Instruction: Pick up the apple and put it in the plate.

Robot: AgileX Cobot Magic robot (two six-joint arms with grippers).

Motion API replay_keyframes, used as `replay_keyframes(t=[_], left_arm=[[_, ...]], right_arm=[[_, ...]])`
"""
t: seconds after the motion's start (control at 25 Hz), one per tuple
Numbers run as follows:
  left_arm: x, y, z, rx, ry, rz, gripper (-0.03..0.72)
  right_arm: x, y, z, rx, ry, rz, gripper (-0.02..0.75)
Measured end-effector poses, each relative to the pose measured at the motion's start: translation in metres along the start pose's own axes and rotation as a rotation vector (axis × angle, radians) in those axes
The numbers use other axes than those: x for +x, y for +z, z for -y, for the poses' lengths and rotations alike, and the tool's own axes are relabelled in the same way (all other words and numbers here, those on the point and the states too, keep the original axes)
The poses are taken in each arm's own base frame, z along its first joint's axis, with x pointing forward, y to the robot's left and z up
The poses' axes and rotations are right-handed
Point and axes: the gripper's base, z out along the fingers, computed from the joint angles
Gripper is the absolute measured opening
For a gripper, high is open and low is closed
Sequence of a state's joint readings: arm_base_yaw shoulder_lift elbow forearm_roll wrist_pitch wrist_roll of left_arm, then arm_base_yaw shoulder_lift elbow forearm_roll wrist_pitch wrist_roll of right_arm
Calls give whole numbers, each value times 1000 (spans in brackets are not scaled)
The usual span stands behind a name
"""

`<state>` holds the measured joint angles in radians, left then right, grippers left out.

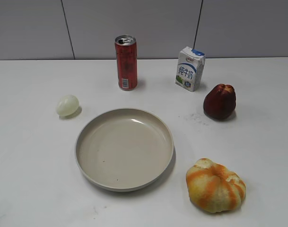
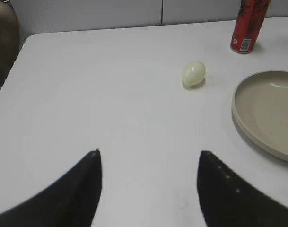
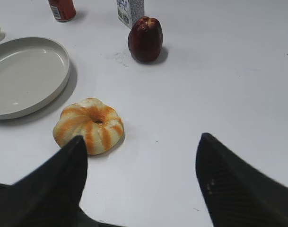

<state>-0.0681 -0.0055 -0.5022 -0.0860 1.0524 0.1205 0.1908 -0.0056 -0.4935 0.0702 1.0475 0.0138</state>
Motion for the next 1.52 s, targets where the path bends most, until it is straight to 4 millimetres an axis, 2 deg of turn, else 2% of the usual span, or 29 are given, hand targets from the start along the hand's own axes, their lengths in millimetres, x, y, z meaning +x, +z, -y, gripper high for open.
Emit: replay_keyframes(t=[0.52,0.72,0.88,1.2,1.32,1.52], left_arm=[[0,0,0,0,0,0,487],[0,0,0,0,0,0,487],[0,0,0,0,0,0,487],[0,0,0,0,0,0,487],[0,0,0,0,0,0,487],[0,0,0,0,0,0,487]], right_arm=[[-1,1,1,13,-7,-2,572],[-30,17,2,27,-11,55,572],[-61,53,4,34,-6,66,572],[-118,154,3,11,84,-223,592],[-133,200,3,0,126,-339,599],[-143,271,5,1,149,-478,600]])
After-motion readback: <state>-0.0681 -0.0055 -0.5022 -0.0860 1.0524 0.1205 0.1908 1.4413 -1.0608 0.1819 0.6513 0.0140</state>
